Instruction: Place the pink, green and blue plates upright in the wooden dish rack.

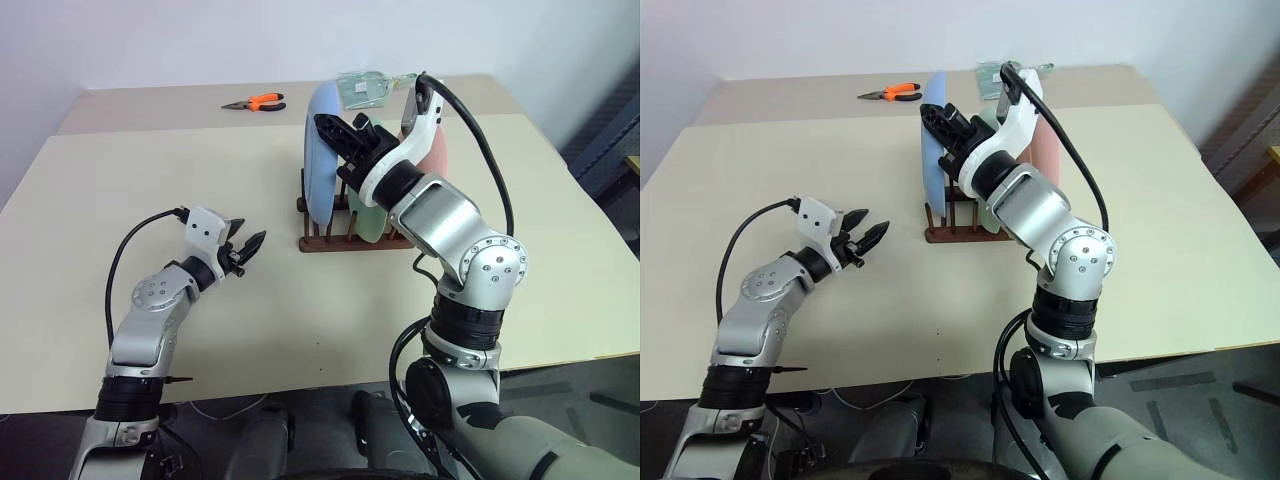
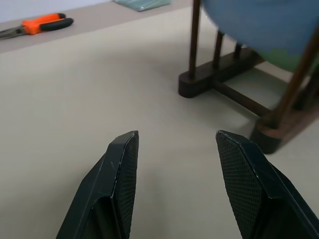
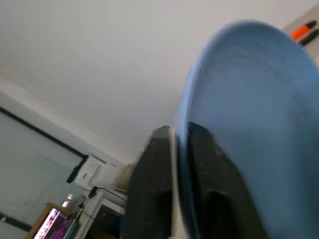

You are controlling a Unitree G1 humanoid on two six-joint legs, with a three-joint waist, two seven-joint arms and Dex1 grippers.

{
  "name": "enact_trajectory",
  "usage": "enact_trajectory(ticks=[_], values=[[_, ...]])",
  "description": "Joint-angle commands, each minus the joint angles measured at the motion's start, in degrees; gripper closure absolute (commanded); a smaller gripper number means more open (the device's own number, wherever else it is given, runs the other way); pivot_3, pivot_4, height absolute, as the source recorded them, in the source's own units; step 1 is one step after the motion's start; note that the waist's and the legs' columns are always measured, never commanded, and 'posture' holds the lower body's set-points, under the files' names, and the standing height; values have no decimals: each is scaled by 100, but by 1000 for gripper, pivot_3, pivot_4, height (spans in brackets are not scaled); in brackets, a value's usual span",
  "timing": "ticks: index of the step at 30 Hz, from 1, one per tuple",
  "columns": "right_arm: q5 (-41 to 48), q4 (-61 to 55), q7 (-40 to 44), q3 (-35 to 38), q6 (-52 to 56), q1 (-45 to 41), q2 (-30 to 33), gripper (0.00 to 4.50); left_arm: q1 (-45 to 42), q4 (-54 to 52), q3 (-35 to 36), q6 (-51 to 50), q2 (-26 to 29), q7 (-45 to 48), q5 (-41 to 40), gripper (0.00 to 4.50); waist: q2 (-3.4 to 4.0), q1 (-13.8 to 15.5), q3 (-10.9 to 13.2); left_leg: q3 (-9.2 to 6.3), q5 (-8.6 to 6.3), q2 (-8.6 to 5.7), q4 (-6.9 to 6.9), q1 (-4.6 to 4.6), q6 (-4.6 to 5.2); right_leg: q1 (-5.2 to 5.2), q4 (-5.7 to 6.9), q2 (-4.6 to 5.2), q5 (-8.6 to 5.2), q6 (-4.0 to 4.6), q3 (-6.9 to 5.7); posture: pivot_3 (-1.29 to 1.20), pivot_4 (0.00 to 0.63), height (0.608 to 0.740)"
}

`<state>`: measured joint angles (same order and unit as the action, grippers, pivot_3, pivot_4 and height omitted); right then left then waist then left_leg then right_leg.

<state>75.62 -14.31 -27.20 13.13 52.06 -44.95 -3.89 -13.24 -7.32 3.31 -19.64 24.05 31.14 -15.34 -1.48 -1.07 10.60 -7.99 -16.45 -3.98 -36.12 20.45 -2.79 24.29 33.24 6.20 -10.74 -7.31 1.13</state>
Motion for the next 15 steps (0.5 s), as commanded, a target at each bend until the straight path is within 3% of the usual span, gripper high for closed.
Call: enact_trajectory(ticks=[1, 3, 5, 9, 15], values=[[-57, -128, 127, -127, -165, -286, 125, 2093, 65, -310, -18, -52, 64, 122, -94, 1968, 0, 3, 0, 0, 0, 0, 0, 0, 0, 0, 0, 0, 0, 0, 0, 0, 150, 740], [-559, -271, 638, -370, -142, -458, 603, 1081, 81, -339, -21, -66, 67, 130, -88, 1968, 2, 5, 1, 1, 0, 0, -1, 1, 0, 0, -2, 0, 0, 0, 0, 0, 150, 740], [-926, -395, 1059, -572, -193, -551, 968, 1081, 90, -355, -21, -82, 54, 127, -74, 1968, 0, 14, 0, 2, 0, 0, -3, 4, 1, -1, -4, -1, 0, 0, 0, 0, 150, 740], [-2287, -1309, 3355, -1178, -774, -786, 2903, 1081, 59, -330, -93, -89, 29, 130, -24, 1968, 1, 38, 1, 4, 0, -1, -6, 10, 1, -4, -12, -1, -2, -3, -3, 0, 150, 740], [-1994, -1722, 5099, 89, -1002, 497, 4541, 1081, -13, -132, -185, 5, 75, 172, 76, 1968, -18, 51, -11, 4, -6, 5, -7, 1, 9, -31, -28, 0, -22, -31, -6, 0, 150, 740]])
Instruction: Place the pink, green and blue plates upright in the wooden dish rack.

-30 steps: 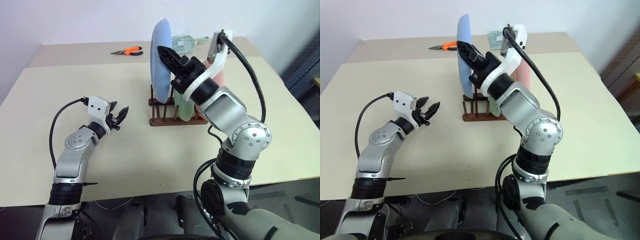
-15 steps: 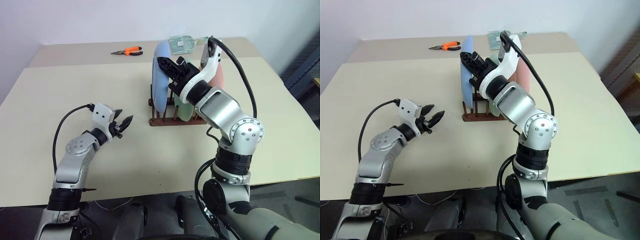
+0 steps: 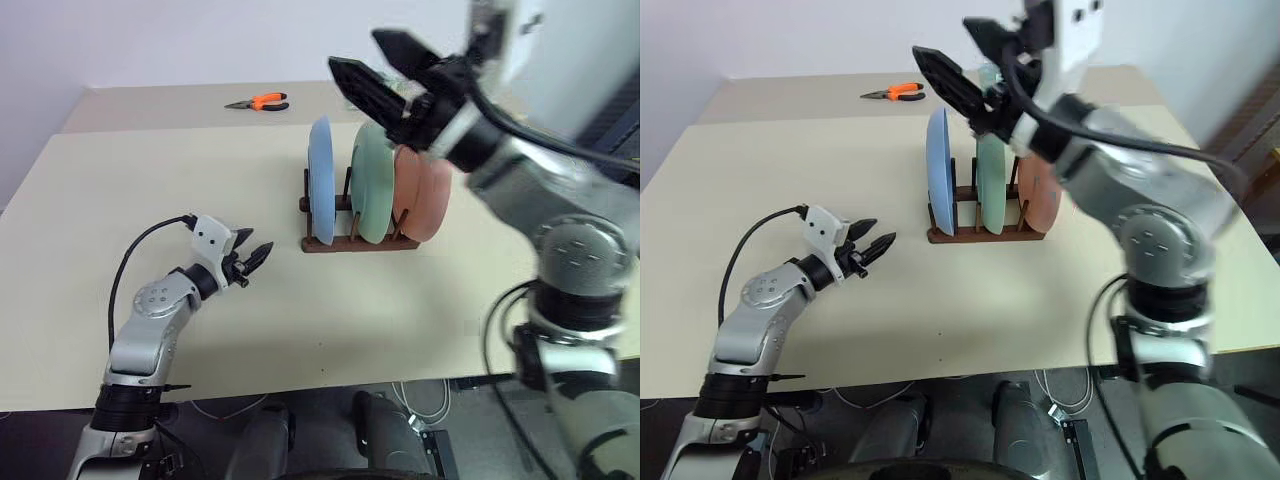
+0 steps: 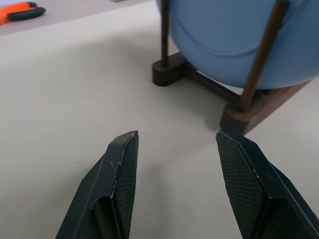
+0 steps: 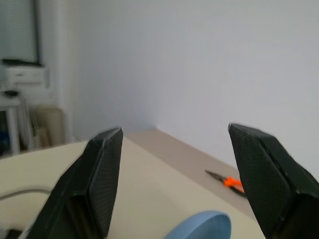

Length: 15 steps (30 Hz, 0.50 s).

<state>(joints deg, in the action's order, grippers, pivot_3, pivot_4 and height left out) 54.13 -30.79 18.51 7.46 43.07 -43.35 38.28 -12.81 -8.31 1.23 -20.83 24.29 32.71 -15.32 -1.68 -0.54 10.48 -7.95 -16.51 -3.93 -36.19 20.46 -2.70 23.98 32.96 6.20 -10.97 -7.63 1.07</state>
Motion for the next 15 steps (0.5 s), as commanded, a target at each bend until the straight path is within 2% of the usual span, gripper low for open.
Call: enact_trajectory(ticks=[1, 3, 5, 8, 11, 15], values=[[56, -39, 806, 1036, -107, 840, 637, 1081, -64, 45, 39, 157, 77, 19, 93, 1968, 4, 0, 3, 4, 0, -1, -5, 0, 0, -2, 0, 2, 0, 1, 1, 0, 150, 740], [-129, 50, 1448, 1946, -15, 2216, 1125, 1081, -61, 297, 150, 260, 190, 122, 81, 1968, -8, 100, -5, 8, 0, -4, -7, 2, 1, -2, 0, 10, -5, 8, 1, 0, 150, 740], [-132, 140, 1880, 2555, -33, 3307, 1225, 1081, -41, 502, 202, 358, 280, 205, 100, 1968, -8, 139, -6, 9, -5, -3, -6, -4, 10, -11, -2, 10, -13, 6, -2, 0, 150, 740], [-804, 426, 2272, 2631, -493, 4441, 1216, 1081, -19, 715, 186, 506, 379, 266, 187, 1968, 12, 120, -1, 28, -7, -8, -7, -4, 13, -6, -1, 23, -10, 13, 9, 0, 150, 740], [-1606, 842, 2336, 2206, -1079, 4846, 1118, 1081, 17, 804, 265, 568, 446, 295, 208, 1968, 12, 103, -1, 44, -8, -6, -14, -9, 12, -9, 1, 27, -15, 11, 11, 0, 150, 740], [-2106, 1359, 2386, 1716, -1600, 4613, 897, 1081, 146, 719, 276, 592, 465, 286, 227, 1968, 17, 86, 0, 55, -9, 3, -11, -10, 10, -20, 0, 31, -14, 17, 3, 0, 150, 740]])
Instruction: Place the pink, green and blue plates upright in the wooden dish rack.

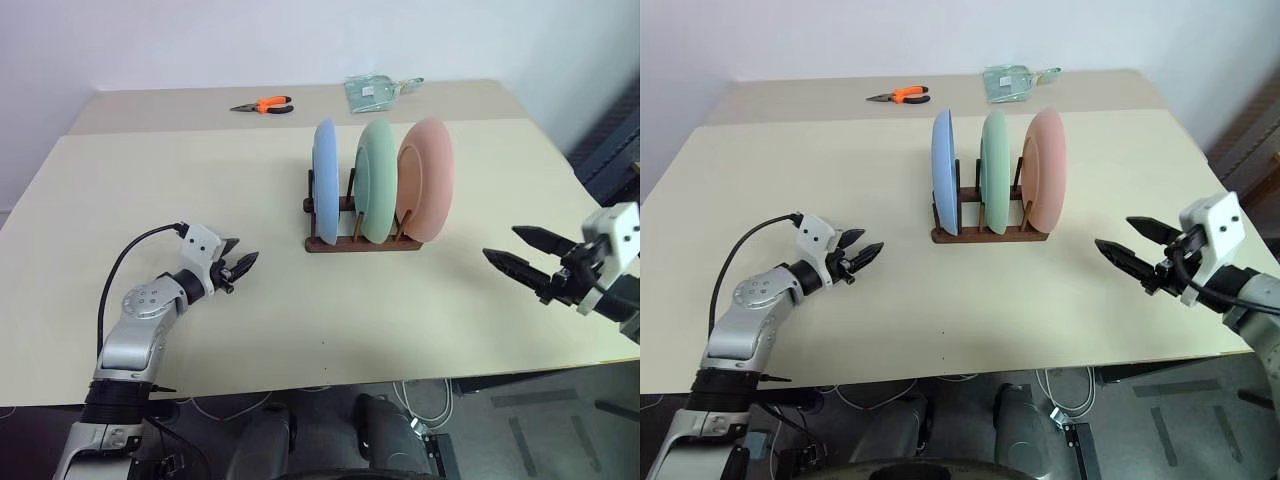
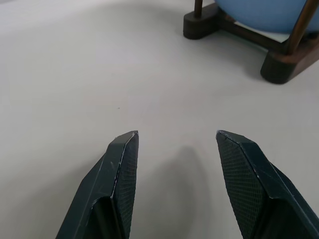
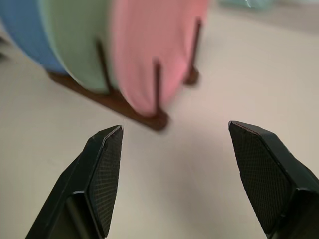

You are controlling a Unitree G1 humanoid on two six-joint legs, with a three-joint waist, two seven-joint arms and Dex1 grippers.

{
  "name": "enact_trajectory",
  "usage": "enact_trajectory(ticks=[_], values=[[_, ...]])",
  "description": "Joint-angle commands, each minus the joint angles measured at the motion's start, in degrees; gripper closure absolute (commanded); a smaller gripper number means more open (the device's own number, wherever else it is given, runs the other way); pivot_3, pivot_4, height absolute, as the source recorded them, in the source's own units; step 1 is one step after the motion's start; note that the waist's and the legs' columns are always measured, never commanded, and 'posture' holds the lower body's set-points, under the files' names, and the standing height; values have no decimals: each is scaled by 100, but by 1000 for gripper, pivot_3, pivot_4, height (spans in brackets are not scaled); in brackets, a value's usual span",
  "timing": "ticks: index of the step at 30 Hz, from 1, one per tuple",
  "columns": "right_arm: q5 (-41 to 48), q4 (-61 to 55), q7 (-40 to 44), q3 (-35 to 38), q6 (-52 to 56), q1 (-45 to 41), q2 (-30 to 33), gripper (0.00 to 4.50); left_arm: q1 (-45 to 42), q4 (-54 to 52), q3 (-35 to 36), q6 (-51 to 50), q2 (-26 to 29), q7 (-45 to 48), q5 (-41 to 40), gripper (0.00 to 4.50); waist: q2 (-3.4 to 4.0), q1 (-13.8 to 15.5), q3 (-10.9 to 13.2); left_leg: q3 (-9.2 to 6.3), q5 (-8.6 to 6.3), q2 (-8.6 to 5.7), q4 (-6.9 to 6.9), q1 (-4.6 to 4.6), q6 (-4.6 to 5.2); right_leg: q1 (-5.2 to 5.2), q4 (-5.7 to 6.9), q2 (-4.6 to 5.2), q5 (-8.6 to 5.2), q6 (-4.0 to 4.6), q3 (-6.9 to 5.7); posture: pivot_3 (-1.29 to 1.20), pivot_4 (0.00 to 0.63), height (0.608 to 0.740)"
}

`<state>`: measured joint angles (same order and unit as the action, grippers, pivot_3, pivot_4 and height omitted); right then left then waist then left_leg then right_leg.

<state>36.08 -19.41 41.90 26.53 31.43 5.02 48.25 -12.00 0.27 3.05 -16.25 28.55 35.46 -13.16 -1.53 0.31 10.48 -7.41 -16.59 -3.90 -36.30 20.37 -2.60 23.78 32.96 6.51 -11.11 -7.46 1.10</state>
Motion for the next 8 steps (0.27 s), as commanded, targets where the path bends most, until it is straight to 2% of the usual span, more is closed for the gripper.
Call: enact_trajectory(ticks=[1, 8], values=[[-376, 357, 51, -264, -530, -300, -164, 1081, 117, -177, 73, 141, 47, 5, 36, 1968, 2, 3, 1, -1, 0, 1, 0, -1, 0, 2, -1, 0, 0, 0, -2, 0, 150, 740], [-1031, 1090, 99, -844, -1264, -696, -463, 1081, 414, -511, 66, 89, -17, -150, 52, 1968, 0, 54, 1, -8, 1, -8, -1, 3, 2, 21, 1, 10, 13, -16, -4, 0, 150, 740]])
